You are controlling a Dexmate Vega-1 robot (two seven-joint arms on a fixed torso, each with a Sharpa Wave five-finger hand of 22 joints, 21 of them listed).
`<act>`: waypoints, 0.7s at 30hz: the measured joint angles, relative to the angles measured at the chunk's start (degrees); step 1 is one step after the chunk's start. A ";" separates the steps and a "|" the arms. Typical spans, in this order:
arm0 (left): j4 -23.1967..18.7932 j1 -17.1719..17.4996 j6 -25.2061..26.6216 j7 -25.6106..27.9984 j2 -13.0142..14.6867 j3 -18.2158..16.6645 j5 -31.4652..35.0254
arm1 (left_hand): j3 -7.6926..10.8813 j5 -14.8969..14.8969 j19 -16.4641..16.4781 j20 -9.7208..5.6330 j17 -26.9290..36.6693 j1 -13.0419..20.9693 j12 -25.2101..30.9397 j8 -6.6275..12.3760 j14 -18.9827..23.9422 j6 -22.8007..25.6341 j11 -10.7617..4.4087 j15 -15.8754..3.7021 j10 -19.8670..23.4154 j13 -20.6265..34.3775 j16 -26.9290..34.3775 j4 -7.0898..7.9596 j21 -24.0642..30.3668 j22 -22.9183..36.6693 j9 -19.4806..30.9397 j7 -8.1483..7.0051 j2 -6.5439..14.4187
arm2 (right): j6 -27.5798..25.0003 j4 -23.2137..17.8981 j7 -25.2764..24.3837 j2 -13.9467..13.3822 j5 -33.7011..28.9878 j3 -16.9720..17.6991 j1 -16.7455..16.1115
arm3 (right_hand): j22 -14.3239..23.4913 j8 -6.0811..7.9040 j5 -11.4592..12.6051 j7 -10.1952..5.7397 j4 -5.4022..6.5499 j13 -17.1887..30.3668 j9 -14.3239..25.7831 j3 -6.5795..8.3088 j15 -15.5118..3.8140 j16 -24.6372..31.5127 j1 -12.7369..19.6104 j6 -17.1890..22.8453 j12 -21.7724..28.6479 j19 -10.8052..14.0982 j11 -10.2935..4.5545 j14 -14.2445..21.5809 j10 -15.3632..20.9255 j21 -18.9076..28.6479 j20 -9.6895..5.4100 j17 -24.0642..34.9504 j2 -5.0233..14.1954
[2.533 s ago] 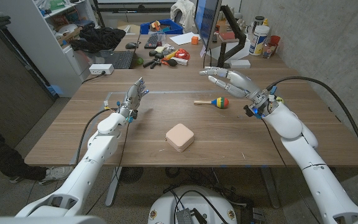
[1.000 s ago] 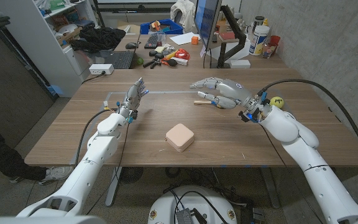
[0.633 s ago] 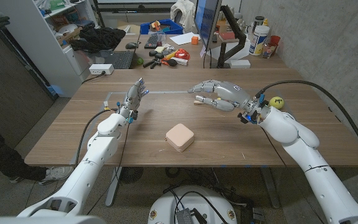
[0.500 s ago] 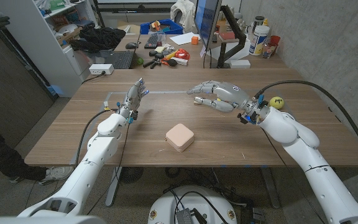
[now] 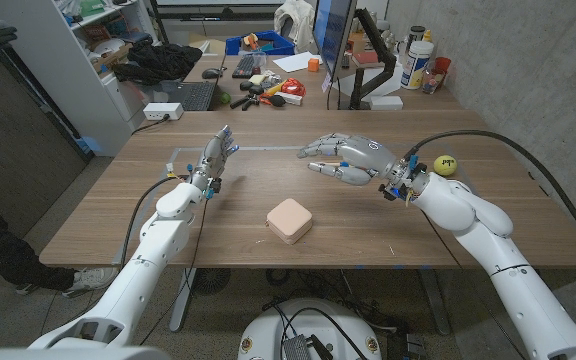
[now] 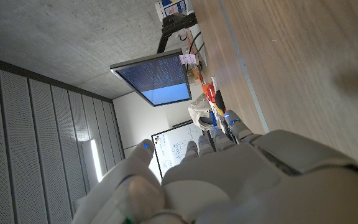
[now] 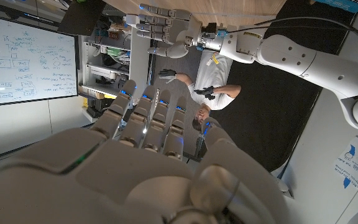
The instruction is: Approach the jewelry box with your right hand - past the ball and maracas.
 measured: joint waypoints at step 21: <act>0.79 -0.24 -0.44 -0.55 -0.02 -0.08 -0.23 | 0.00 0.26 0.00 0.00 0.00 0.00 0.00 0.00 0.00 0.00 0.00 0.00 0.00 0.00 0.00 0.00 -0.05 0.00 0.00 0.00 0.00 | -1.60 -0.46 -0.69 -2.05 -1.88 -2.97 0.64 | 0.27 0.22 -0.22 0.03 -0.78 -0.01 0.00 0.78 0.31 -0.22 0.82 1.46 0.00 0.10 -0.13 0.31 0.69 0.00 -0.71 -0.01 0.24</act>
